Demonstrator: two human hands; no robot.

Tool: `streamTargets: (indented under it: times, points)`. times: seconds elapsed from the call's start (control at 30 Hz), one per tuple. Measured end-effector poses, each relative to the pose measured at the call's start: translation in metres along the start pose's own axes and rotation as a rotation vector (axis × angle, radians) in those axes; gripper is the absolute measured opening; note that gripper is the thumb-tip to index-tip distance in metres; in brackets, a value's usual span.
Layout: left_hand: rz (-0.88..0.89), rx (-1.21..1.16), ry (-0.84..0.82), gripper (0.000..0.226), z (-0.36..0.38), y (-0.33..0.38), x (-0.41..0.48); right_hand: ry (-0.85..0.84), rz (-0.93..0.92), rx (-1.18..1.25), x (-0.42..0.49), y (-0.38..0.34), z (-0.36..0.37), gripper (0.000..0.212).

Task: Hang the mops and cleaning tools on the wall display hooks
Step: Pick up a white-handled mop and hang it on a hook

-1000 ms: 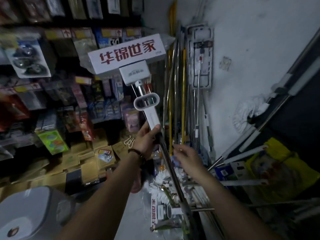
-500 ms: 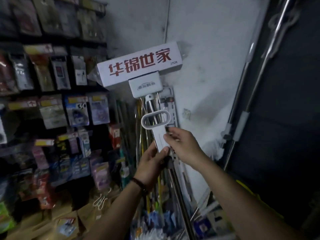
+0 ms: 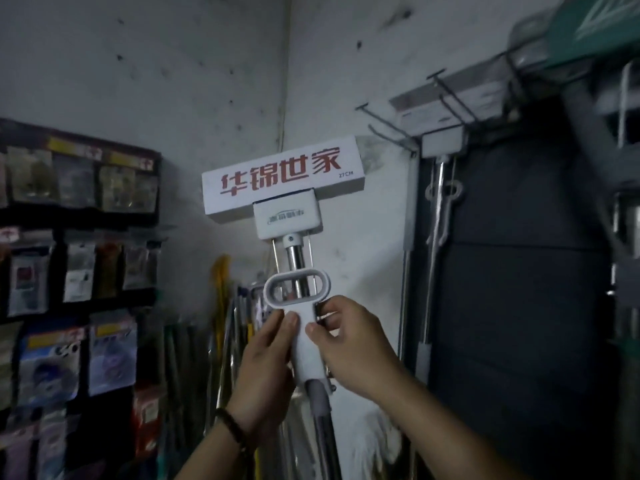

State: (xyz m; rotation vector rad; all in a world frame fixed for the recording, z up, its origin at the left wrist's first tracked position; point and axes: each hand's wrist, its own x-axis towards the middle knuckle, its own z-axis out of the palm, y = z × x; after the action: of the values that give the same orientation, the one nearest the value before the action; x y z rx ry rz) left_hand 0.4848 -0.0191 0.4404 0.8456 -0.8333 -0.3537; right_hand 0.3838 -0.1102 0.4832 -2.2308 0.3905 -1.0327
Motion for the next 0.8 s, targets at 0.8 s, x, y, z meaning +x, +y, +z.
streamTargets:
  times: [0.8]
  points:
    - [0.085,-0.141,-0.464,0.03,0.123,0.107,0.238,0.723,-0.05,-0.206,0.194,-0.094,-0.109,0.008]
